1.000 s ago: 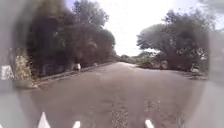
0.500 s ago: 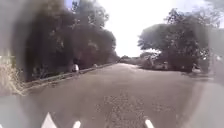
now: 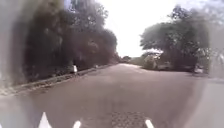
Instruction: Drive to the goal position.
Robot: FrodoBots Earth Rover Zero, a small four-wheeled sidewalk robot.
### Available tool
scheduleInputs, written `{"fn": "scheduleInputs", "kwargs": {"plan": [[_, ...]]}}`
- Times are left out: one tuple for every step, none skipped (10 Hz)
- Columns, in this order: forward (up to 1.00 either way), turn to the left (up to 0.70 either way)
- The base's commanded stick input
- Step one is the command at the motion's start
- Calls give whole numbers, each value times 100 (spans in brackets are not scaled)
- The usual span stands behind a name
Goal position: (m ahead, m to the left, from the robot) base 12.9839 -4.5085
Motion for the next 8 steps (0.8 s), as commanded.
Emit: {"fn": "scheduleInputs", "kwargs": {"plan": [[85, 0], [85, 0], [85, 0], [85, 0], [85, 0], [85, 0], [85, 0], [85, 0]]}}
